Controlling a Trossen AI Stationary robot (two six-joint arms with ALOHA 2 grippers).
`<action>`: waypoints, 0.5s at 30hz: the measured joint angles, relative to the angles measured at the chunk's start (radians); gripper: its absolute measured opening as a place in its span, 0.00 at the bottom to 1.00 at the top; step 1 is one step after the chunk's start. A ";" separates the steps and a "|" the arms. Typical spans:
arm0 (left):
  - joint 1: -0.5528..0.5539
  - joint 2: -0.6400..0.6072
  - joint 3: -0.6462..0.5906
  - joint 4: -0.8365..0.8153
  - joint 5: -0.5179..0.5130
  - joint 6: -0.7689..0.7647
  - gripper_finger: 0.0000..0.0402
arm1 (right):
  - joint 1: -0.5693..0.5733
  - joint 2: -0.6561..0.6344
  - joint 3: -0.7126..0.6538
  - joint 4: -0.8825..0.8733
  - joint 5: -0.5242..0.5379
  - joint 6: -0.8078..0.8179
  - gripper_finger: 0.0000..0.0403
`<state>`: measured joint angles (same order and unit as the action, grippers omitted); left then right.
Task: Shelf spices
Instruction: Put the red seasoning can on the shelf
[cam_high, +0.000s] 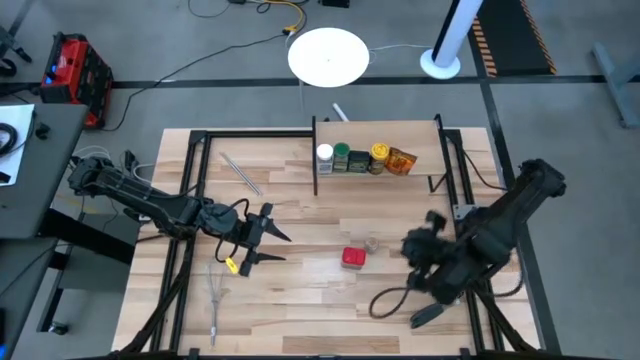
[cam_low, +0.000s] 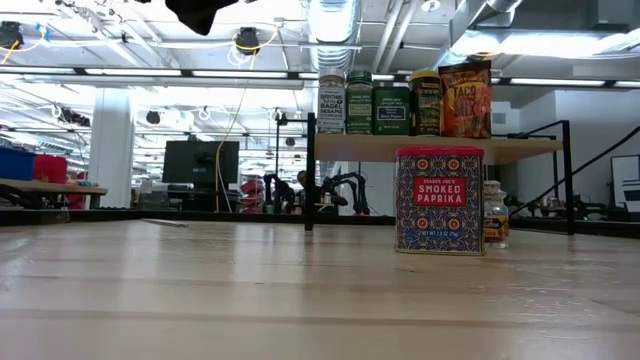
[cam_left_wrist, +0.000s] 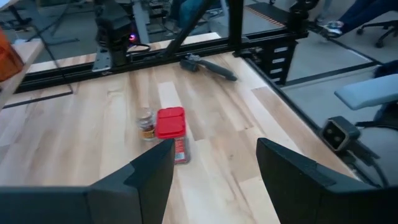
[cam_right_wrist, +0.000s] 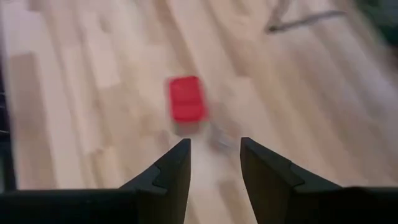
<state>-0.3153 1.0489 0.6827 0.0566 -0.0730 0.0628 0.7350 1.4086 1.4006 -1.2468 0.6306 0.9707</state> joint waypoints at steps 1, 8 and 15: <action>0.000 0.000 0.000 0.000 0.012 0.000 0.55 | -0.005 0.012 -0.029 0.073 0.000 -0.022 0.35; -0.027 0.052 0.000 -0.008 0.061 0.011 0.55 | -0.044 0.155 -0.100 0.321 -0.002 -0.161 0.35; -0.069 0.196 -0.001 0.139 0.003 0.112 0.55 | -0.082 0.237 -0.100 0.370 -0.011 -0.117 0.36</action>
<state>-0.3844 1.2446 0.6819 0.1956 -0.0705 0.1751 0.6534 1.6451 1.3003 -0.8771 0.6194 0.8533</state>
